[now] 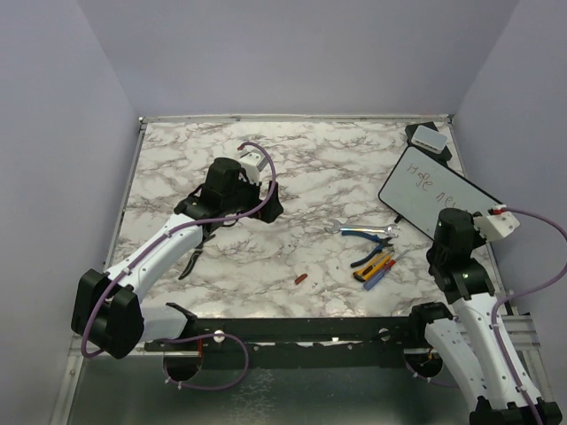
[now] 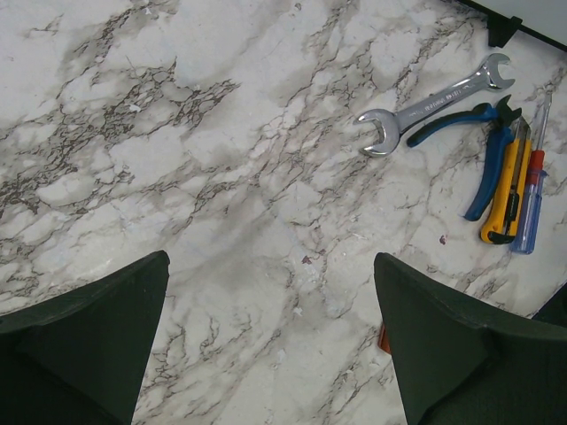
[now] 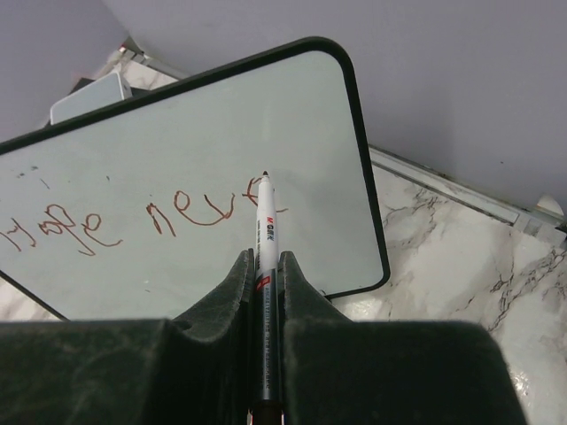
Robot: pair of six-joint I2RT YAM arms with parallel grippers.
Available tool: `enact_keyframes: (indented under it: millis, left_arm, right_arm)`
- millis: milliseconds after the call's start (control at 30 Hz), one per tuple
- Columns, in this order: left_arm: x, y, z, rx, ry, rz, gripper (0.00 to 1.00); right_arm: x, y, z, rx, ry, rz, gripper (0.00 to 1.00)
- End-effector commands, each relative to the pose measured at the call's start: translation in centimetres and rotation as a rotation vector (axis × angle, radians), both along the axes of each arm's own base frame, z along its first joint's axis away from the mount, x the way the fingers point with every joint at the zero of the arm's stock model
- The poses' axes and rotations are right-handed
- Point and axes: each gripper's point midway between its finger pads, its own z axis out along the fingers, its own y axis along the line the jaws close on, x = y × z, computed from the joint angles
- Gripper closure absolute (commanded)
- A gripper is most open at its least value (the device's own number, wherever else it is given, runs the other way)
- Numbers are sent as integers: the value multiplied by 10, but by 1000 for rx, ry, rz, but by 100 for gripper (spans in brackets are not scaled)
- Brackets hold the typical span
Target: Write a sentence on the whiteboard
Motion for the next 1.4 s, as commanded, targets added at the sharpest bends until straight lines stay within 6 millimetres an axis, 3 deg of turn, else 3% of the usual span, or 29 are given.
enact_keyframes:
  millis: [0, 1367]
  left_arm:
    - [-2, -1, 4, -9, -20, -9, 1]
    - [-3, -1, 6, -10, -29, -11, 1]
  right_arm:
    - [-4, -3, 6, -14, -19, -7, 99]
    - [-4, -17, -6, -22, 29, -112, 99]
